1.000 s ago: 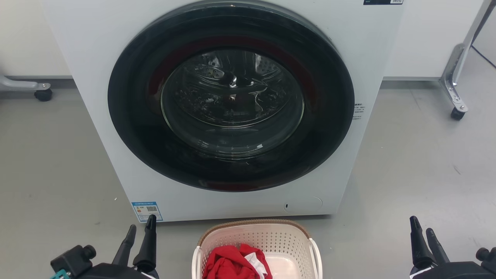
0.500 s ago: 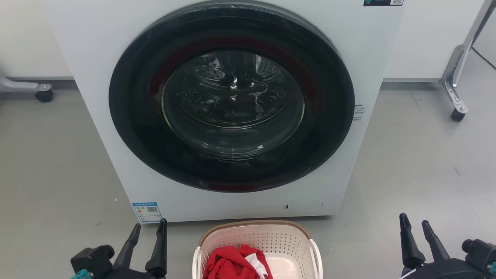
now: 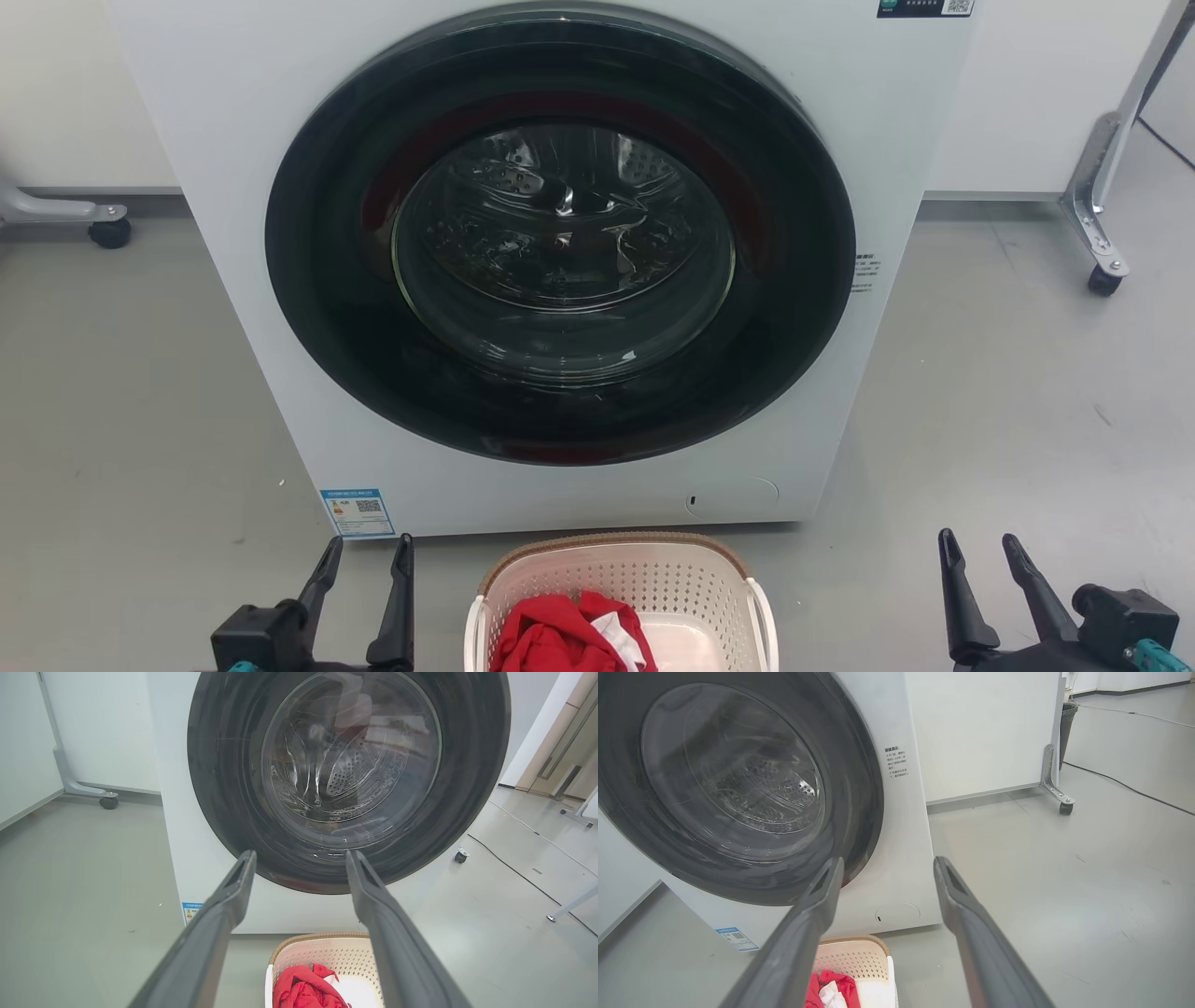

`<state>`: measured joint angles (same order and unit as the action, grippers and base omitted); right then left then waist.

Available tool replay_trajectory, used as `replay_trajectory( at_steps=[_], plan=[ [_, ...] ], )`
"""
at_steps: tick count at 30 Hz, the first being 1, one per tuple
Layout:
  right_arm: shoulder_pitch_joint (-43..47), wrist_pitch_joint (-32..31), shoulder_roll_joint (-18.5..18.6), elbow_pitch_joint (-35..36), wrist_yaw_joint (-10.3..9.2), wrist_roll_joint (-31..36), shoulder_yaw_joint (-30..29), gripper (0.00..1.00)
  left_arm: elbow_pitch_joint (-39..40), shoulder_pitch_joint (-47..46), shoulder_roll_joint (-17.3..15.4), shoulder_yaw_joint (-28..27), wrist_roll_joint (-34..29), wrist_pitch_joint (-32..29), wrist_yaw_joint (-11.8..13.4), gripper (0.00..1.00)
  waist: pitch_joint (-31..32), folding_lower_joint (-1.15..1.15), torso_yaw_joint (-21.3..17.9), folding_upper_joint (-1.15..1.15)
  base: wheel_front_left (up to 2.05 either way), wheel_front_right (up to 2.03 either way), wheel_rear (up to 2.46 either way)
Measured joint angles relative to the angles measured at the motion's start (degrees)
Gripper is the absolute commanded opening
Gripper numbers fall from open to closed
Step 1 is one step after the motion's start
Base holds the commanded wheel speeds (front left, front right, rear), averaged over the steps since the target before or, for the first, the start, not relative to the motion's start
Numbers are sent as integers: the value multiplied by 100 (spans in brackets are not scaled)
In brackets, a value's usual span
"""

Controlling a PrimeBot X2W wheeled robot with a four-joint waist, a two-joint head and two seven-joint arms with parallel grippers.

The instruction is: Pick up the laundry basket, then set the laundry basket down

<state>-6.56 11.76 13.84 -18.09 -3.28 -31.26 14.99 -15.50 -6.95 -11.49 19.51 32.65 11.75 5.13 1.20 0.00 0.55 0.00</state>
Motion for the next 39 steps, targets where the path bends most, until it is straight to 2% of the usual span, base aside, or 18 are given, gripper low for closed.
replay_trajectory(
  at_steps=[12, 39],
  plan=[
    [-2, 248, 98, -149, -183, 764, 220, 100, -75, 2, -12, 156, -883, 232, 200, 100, 9, 0, -7, 0, 0, 0, 0],
    [-3, 252, 100, -326, -185, 821, 171, 100, -290, 38, 193, -224, -1116, 87, 201, 100, 6, 0, 13, 0, 0, 0, 0]
  ],
)
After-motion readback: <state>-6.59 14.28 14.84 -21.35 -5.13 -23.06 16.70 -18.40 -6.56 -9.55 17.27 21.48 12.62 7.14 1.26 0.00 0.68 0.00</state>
